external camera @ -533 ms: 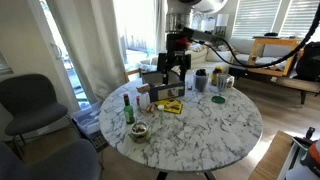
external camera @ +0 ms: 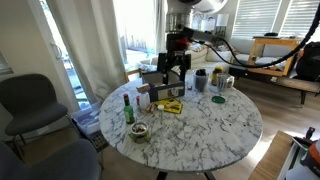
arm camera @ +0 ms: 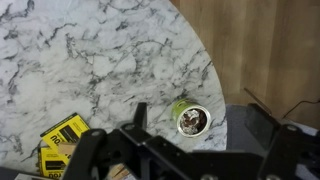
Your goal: Move the blue box forward
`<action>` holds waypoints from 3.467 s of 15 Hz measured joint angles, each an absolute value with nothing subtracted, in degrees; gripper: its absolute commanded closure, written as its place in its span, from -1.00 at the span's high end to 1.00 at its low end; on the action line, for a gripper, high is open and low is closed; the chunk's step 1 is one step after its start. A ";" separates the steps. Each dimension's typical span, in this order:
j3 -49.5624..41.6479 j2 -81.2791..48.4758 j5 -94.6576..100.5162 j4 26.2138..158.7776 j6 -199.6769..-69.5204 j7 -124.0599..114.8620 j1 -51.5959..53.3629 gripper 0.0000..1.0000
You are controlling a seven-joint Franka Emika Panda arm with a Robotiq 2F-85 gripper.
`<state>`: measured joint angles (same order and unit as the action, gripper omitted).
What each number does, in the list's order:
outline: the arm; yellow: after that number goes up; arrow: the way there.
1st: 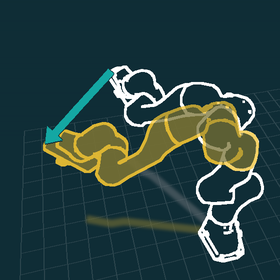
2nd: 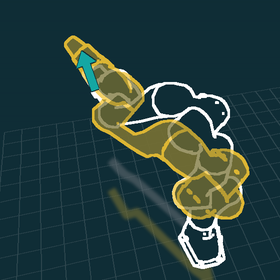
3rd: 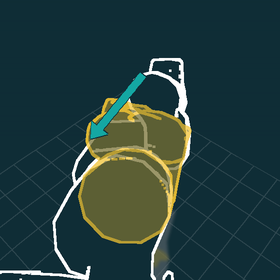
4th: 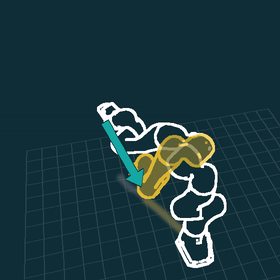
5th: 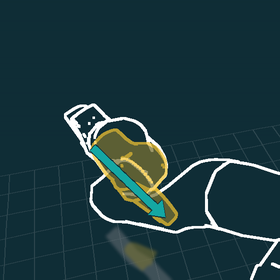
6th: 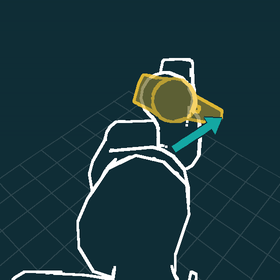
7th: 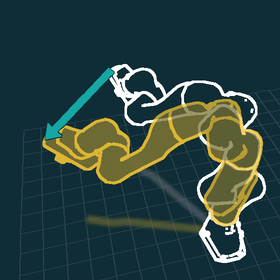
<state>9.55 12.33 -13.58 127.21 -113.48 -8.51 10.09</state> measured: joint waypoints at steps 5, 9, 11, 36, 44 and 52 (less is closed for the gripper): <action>9.33 13.00 -6.01 127.89 -116.08 -12.51 7.52 1.00; 8.82 13.87 -1.40 130.79 -122.94 -20.57 4.18 1.00; 8.53 14.28 -1.40 131.38 -123.44 -22.26 3.30 1.00; 3.78 3.05 17.52 131.69 -148.42 -76.26 -7.13 1.00; 1.91 1.09 20.85 130.57 -149.62 -82.05 -6.33 1.00; -0.48 -12.72 22.85 125.00 -166.16 -99.49 -6.53 1.00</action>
